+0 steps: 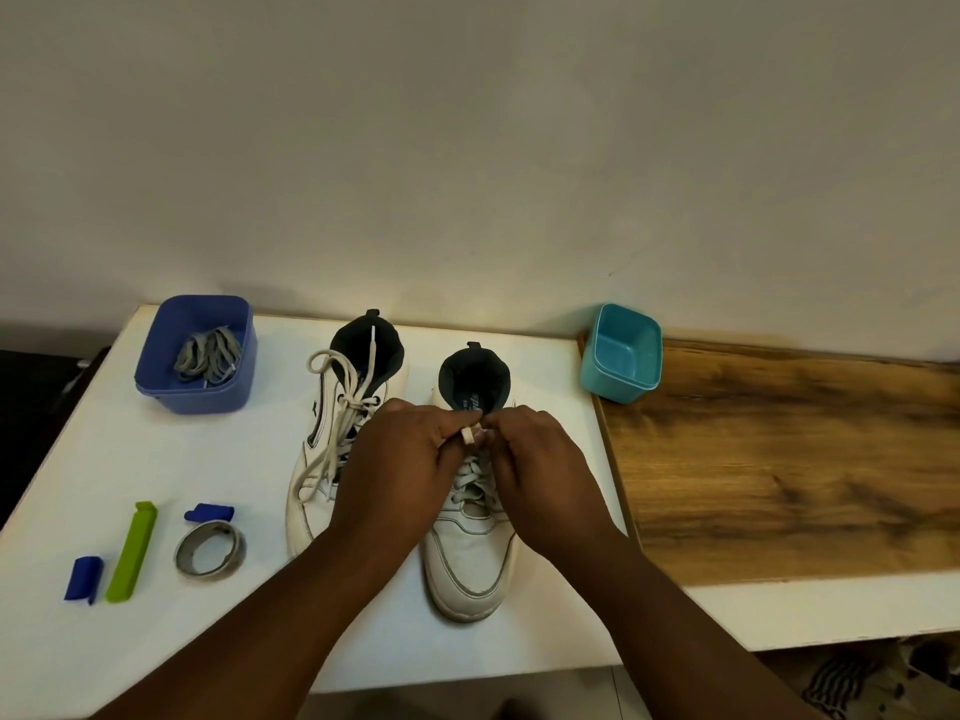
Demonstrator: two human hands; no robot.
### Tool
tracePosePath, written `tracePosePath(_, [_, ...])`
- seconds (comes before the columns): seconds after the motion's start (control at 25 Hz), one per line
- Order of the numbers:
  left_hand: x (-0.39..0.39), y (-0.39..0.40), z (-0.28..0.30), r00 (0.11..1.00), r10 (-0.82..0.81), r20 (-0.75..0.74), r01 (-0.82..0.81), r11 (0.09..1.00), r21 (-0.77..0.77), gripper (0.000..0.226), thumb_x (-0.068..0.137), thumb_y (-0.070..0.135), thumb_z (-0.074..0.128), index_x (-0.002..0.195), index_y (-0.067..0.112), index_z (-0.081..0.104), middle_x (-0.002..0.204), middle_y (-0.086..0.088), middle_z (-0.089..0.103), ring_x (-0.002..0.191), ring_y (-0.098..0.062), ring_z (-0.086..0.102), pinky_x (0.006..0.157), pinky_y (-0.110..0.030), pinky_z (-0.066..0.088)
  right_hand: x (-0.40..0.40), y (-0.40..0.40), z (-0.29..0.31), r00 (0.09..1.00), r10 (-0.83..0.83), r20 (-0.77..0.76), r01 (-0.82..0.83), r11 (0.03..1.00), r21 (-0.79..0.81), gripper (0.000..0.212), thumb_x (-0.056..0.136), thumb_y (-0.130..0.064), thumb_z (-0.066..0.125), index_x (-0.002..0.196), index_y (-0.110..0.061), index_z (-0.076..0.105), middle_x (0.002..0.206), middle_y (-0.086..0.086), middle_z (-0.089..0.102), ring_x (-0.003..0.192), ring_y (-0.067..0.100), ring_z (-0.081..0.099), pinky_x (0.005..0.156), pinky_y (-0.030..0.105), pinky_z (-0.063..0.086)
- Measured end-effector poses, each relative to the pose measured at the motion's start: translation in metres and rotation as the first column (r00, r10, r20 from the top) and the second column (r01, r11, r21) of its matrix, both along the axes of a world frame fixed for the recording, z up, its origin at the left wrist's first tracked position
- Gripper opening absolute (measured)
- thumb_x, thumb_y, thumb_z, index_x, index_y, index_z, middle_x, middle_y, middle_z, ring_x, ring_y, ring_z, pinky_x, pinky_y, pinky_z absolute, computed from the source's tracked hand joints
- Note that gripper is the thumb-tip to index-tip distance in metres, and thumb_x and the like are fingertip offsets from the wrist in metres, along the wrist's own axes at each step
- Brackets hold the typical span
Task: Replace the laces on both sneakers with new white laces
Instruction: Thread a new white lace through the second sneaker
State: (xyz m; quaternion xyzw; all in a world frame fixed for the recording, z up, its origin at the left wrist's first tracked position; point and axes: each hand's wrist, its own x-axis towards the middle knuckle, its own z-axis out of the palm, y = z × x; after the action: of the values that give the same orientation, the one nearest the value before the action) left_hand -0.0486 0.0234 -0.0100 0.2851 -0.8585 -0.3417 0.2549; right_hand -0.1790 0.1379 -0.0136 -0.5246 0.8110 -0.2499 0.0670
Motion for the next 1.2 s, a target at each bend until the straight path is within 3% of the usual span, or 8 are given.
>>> tracePosePath(0.2, [-0.004,-0.009,-0.01,0.995,-0.089,0.044,0.087,0.995,0.044,0.039,0.096,0.054,0.038,0.093,0.031,0.069,0.086,0.011,0.066,0.089,-0.014,0.058,0.082,-0.042,0.048,0.001,0.005,0.001,0.971,0.054,0.233,-0.036,0.996,-0.082,0.02,0.107,-0.031,0.042,0.097,-0.021,0.055,0.094,-0.008,0.052,0.091,0.011,0.051,0.078,0.028,0.043])
tracePosePath(0.36, [-0.009,-0.004,-0.019,0.996,-0.069,0.052,0.059,0.983,0.176,0.038,0.1,0.056,0.034,0.094,0.03,0.062,0.085,0.013,0.062,0.094,-0.015,0.059,0.082,-0.041,0.052,-0.001,0.004,0.011,0.938,-0.083,0.338,0.14,0.979,-0.148,0.026,0.099,-0.037,0.066,0.121,-0.029,0.056,0.122,-0.013,0.048,0.106,0.004,0.057,0.082,0.019,0.051])
tracePosePath(0.52, [-0.011,-0.003,-0.02,0.999,-0.011,0.036,-0.001,0.953,0.304,0.036,0.098,0.062,0.037,0.093,0.035,0.061,0.09,0.003,0.066,0.086,-0.012,0.065,0.078,-0.039,0.056,-0.003,0.008,0.023,0.993,-0.111,0.035,0.115,0.978,-0.176,0.027,0.085,-0.058,0.07,0.097,-0.035,0.064,0.107,-0.014,0.052,0.103,0.006,0.05,0.086,0.029,0.041])
tracePosePath(0.64, [-0.011,-0.002,-0.014,1.0,0.004,0.008,-0.006,0.942,0.334,0.028,0.104,0.042,0.047,0.086,0.03,0.064,0.079,0.006,0.068,0.083,-0.012,0.064,0.075,-0.034,0.051,0.001,0.005,0.02,0.995,-0.1,-0.03,0.098,0.992,-0.084,0.016,0.091,-0.049,0.07,0.101,-0.038,0.073,0.115,-0.013,0.057,0.114,0.012,0.051,0.096,0.038,0.035])
tracePosePath(0.76, [-0.01,0.001,-0.01,1.0,0.01,0.004,-0.011,0.935,0.353,0.029,0.103,0.042,0.051,0.086,0.025,0.068,0.076,0.006,0.069,0.081,-0.011,0.065,0.075,-0.037,0.053,0.002,0.003,0.02,0.993,-0.113,-0.028,0.112,0.993,-0.038,0.012,0.096,-0.042,0.066,0.102,-0.035,0.074,0.119,-0.011,0.058,0.118,0.014,0.05,0.095,0.036,0.031])
tracePosePath(0.88, [-0.008,0.0,-0.007,0.996,0.085,0.017,-0.086,0.938,0.336,0.033,0.102,0.042,0.053,0.083,0.023,0.072,0.069,0.003,0.068,0.068,-0.007,0.064,0.065,-0.032,0.049,-0.002,0.007,0.024,0.972,-0.123,-0.201,0.155,0.976,0.152,0.02,0.101,-0.042,0.057,0.111,-0.033,0.071,0.128,-0.006,0.055,0.123,0.018,0.045,0.099,0.041,0.032])
tracePosePath(1.0, [-0.001,-0.007,-0.002,0.979,0.189,0.073,-0.199,0.965,0.171,0.036,0.102,0.039,0.052,0.081,0.019,0.072,0.065,0.004,0.06,0.064,-0.008,0.058,0.061,-0.029,0.04,-0.01,0.015,0.025,0.949,-0.155,-0.273,0.248,0.905,0.346,0.027,0.105,-0.045,0.048,0.119,-0.033,0.068,0.134,-0.005,0.05,0.128,0.02,0.041,0.108,0.045,0.029])
tracePosePath(1.2, [0.002,-0.01,-0.008,0.945,0.265,0.19,-0.249,0.963,-0.103,0.037,0.104,0.037,0.045,0.082,0.016,0.066,0.078,0.004,0.049,0.071,-0.016,0.049,0.066,-0.031,0.032,-0.016,0.018,0.024,0.935,-0.152,-0.319,0.288,0.851,0.439,0.033,0.106,-0.05,0.041,0.12,-0.033,0.066,0.124,-0.004,0.053,0.123,0.022,0.046,0.108,0.048,0.031])
